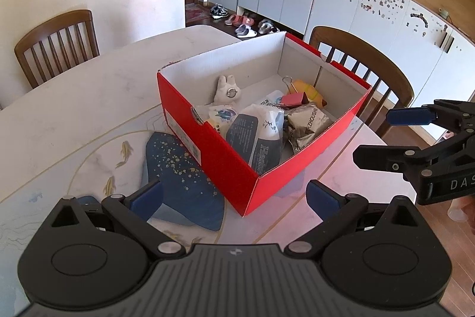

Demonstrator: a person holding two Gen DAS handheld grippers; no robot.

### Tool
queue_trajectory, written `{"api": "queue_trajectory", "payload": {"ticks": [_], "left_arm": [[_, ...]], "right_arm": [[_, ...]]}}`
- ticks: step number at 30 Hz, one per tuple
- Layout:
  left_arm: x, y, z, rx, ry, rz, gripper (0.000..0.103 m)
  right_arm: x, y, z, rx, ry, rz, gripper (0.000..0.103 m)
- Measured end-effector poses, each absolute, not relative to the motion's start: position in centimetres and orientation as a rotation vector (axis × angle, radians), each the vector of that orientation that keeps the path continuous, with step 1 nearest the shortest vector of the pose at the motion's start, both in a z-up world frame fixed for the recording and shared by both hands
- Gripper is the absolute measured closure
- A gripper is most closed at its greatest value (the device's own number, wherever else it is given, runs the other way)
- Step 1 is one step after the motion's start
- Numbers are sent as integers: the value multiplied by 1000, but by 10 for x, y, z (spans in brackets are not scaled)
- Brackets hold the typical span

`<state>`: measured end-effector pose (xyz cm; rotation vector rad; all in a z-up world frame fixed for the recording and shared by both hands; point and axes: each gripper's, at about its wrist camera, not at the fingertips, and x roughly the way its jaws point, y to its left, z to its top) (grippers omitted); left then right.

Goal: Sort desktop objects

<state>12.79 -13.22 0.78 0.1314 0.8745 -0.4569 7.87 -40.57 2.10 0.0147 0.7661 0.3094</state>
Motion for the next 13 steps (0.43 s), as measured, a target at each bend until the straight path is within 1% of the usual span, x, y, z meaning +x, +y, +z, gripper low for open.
{"api": "queue_trajectory", "payload": {"ticks": [13], "left_arm": [[127, -126, 6, 119, 878, -469, 0]], "right_arm": [[82, -402, 20, 21, 778, 301, 8]]}}
